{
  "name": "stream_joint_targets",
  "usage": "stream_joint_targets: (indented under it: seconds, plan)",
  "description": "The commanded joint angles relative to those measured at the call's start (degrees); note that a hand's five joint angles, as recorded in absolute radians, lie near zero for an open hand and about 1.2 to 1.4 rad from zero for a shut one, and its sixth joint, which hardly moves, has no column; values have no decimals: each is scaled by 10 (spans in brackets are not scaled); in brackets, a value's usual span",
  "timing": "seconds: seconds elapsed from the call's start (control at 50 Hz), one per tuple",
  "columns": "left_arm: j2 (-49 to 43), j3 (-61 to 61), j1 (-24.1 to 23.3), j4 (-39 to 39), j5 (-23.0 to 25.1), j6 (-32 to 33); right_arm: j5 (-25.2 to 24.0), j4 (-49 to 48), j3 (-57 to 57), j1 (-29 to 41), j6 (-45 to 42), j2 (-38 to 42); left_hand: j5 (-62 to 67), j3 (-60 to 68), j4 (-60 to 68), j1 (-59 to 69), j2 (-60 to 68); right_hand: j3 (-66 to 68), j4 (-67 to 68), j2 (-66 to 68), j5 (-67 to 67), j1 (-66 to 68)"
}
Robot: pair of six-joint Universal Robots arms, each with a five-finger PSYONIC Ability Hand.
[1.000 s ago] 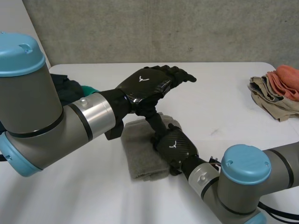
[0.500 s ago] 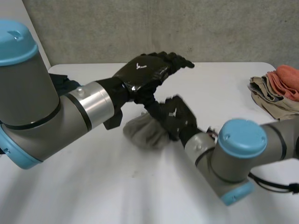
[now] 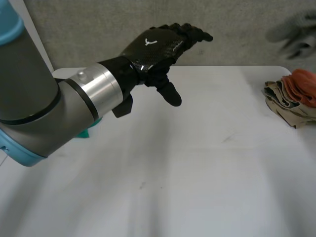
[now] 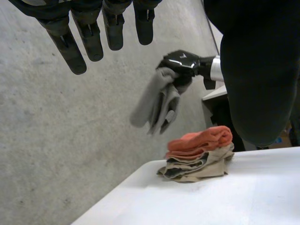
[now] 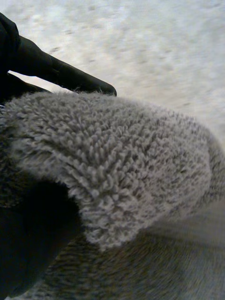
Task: Fold the laundry.
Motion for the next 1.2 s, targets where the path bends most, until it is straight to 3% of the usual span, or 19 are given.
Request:
stream_joint_targets:
  seconds: [0.02, 0.06, 0.14, 0.2, 0.28, 0.38, 0.42, 0.44, 0.46, 0.6, 0.7, 0.78, 0.84, 0.88, 0.92, 0.94, 1.02, 1.12, 1.2]
  plan:
    - [-23, -5, -7, 1, -1, 1, -80, -2, -110, -93, 31, 162, 0, 2, 4, 10, 5, 126, 113, 135, 152, 201]
    - [-32, -7, -7, 0, -1, 1, -98, 0, -121, -114, 41, 190, 0, 2, 4, 10, 5, 126, 113, 135, 152, 201]
    - [-41, -13, -8, 1, -6, 1, -215, 8, -138, -157, 77, 264, 0, 2, 4, 10, 5, 126, 113, 135, 152, 201]
    - [-47, -15, -12, 1, -12, 1, -269, 7, -135, -158, 83, 283, 0, 2, 4, 10, 5, 126, 113, 135, 152, 201]
    - [-51, -15, -15, 1, -13, 3, -281, 7, -129, -158, 84, 284, 1, 3, 6, 12, 6, 126, 113, 135, 152, 201]
    - [-49, -13, -16, 1, -12, 2, -251, 8, -122, -166, 88, 255, 1, 3, 6, 12, 6, 69, 55, 77, 95, 143]
    - [-48, -13, -16, 1, -13, 2, -236, 10, -114, -168, 91, 240, 1, 3, 6, 12, 6, -154, -168, -145, -128, -80]
    - [-47, -13, -17, 1, -13, 1, -220, 17, -103, -167, 102, 224, 1, 3, 6, 12, 6, -459, -472, -450, -433, -384]
    - [-47, -13, -19, 1, -13, 1, -212, 22, -97, -166, 108, 215, 1, 3, 6, 12, 6, -574, -587, -565, -548, -499]
    - [-45, -11, -30, 1, -13, 1, -169, 129, -35, -185, 189, 91, 1, 3, 6, 12, 6, -574, -587, -565, -548, -499]
    - [-42, -15, -40, -1, -14, 1, -159, 223, -17, -212, 185, 28, 1, 3, 6, 12, 6, -574, -587, -565, -548, -499]
    - [-35, -20, -47, -1, -14, 0, -119, 321, -26, -256, 161, -17, 1, 3, 6, 12, 6, -574, -587, -565, -548, -499]
    - [-28, -22, -51, 0, -14, -1, -76, 395, -51, -297, 93, -40, 0, 2, 4, 10, 5, -574, -587, -565, -548, -499]
    - [-25, -22, -52, 1, -14, -2, -18, 428, -79, -316, 24, -47, 0, 2, 4, 10, 5, -574, -587, -565, -548, -499]
    - [-20, -20, -53, 5, -14, -6, 33, 432, -104, -315, -20, -50, 0, 2, 4, 10, 5, -574, -587, -565, -548, -499]
    - [-18, -17, -53, 8, -16, -9, 89, 427, -129, -316, -60, -56, 0, 2, 4, 10, 5, -574, -587, -565, -548, -499]
    - [1, -1, -52, 44, -44, -32, 185, 366, -162, -288, -102, -66, 1, 3, 6, 12, 6, -574, -587, -565, -548, -499]
    - [43, 40, -39, 77, -120, -67, 185, 243, -138, -188, -95, -97, -7, -5, -3, 3, -2, -574, -587, -565, -548, -499]
    - [62, 66, -7, 78, -199, -66, 171, 161, -51, -102, -93, -177, -9, -7, -4, 2, -4, -574, -587, -565, -548, -499]
